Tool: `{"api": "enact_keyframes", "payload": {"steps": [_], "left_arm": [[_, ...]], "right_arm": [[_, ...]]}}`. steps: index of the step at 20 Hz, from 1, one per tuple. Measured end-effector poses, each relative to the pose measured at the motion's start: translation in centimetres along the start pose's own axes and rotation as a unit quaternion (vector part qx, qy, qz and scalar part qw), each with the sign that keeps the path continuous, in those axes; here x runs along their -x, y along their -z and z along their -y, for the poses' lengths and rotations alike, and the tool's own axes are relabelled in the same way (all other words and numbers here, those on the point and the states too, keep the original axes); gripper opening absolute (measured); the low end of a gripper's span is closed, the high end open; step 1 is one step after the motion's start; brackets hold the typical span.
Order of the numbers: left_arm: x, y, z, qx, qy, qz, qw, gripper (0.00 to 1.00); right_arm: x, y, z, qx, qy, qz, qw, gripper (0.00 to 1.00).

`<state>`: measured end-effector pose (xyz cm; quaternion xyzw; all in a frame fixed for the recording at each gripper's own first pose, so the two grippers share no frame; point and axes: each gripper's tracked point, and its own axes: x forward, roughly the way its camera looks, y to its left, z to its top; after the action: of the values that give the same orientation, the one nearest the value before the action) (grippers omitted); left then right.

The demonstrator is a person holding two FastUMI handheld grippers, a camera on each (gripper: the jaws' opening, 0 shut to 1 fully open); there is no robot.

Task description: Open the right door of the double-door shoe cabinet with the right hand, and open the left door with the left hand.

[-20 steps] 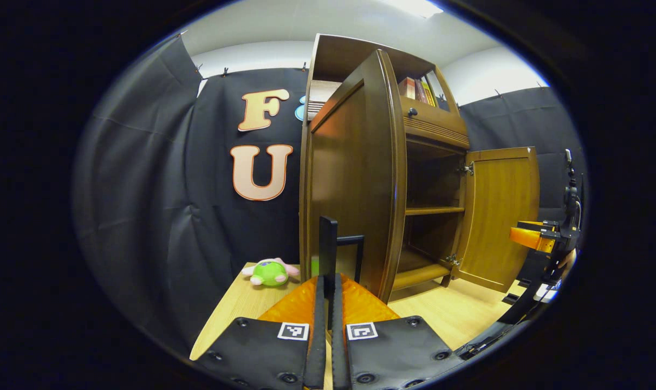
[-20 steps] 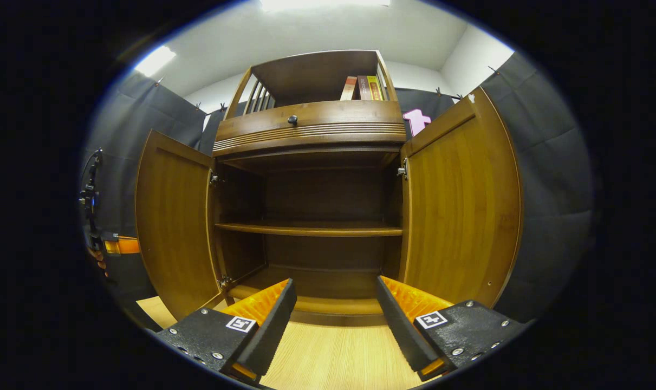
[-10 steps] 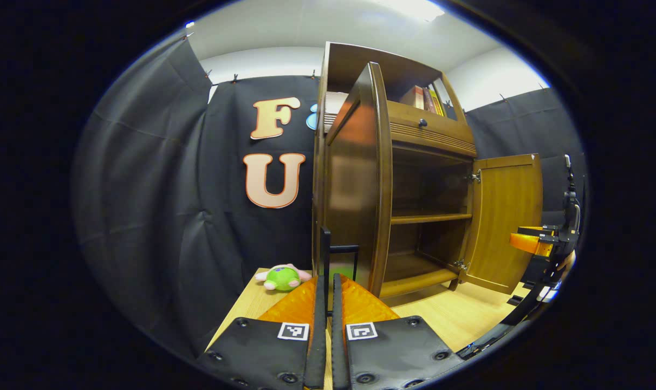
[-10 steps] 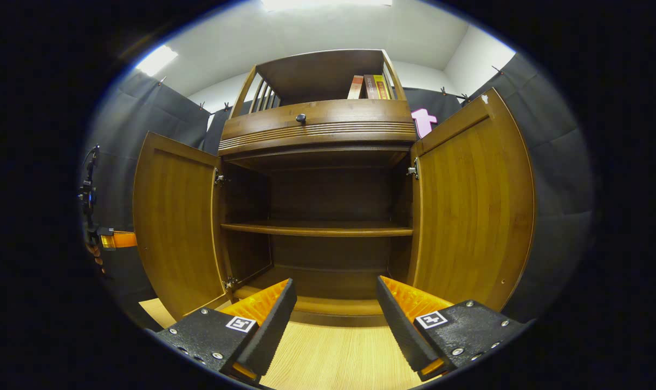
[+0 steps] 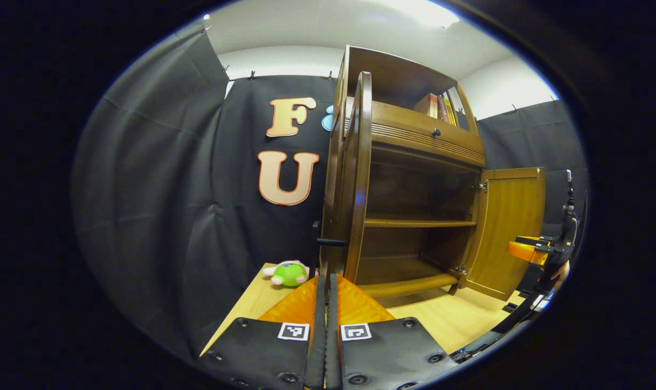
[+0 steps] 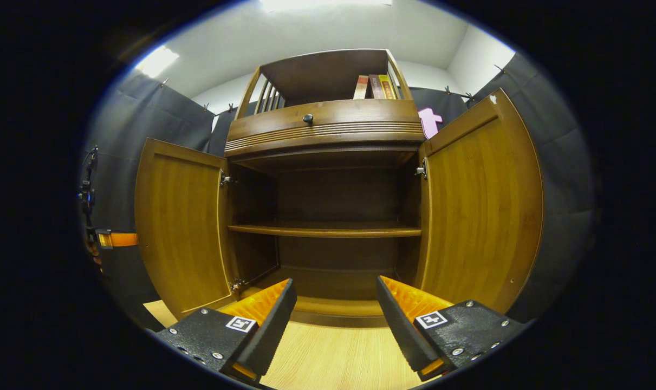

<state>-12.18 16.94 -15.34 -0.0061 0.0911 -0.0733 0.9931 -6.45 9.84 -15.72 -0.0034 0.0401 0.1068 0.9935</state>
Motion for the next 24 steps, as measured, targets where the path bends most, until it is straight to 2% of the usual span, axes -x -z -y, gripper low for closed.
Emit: {"api": "enact_keyframes", "payload": {"steps": [5,7,8,9,12,13,14,15,16,18,20,21,24], "left_arm": [[1.9,-0.5,2.1,0.003,0.003,0.000,1.000,0.08],[2.5,-1.3,4.1,0.004,0.015,0.006,1.000,0.07],[2.5,-1.7,5.1,0.004,0.023,0.008,1.000,0.07],[2.7,-2.2,6.0,0.001,0.027,0.011,1.000,0.07],[2.8,-4.1,8.5,-0.008,0.035,0.033,0.999,0.07],[2.8,-4.8,9.4,-0.007,0.039,0.041,0.998,0.07],[2.7,-5.5,10.2,-0.009,0.040,0.048,0.998,0.11],[2.6,-6.2,10.8,-0.012,0.039,0.055,0.998,0.13],[2.1,-6.9,11.4,-0.015,0.037,0.060,0.997,0.15],[1.2,-8.0,13.1,-0.017,0.035,0.065,0.997,0.51],[0.1,-8.8,14.8,-0.014,0.040,0.069,0.997,0.50],[-0.3,-8.9,15.1,-0.013,0.035,0.067,0.997,0.39],[-2.0,-9.1,16.1,-0.008,0.025,0.057,0.998,0.60]], "right_arm": [[0.4,-0.3,0.9,-0.007,0.001,0.002,1.000,0.92],[0.5,-0.7,1.3,-0.010,0.000,0.003,1.000,0.92],[0.5,-0.8,1.5,-0.011,0.000,0.003,1.000,1.00],[0.5,-0.9,1.7,-0.011,0.001,0.002,1.000,0.92],[0.6,-1.6,2.4,-0.015,0.001,0.002,1.000,0.92],[0.6,-1.9,2.7,-0.018,0.001,0.002,1.000,1.00],[0.7,-2.1,3.0,-0.020,0.003,0.002,1.000,0.92],[0.6,-2.4,3.2,-0.019,0.004,0.002,1.000,1.00],[0.6,-2.9,3.5,-0.017,0.005,0.005,1.000,1.00],[0.7,-3.7,4.2,-0.013,0.007,0.011,1.000,1.00],[0.6,-4.3,4.9,-0.010,0.012,0.014,1.000,1.00],[0.5,-4.6,5.2,-0.010,0.014,0.015,1.000,1.00],[0.6,-5.6,5.4,-0.011,0.012,0.020,1.000,0.95]]}}
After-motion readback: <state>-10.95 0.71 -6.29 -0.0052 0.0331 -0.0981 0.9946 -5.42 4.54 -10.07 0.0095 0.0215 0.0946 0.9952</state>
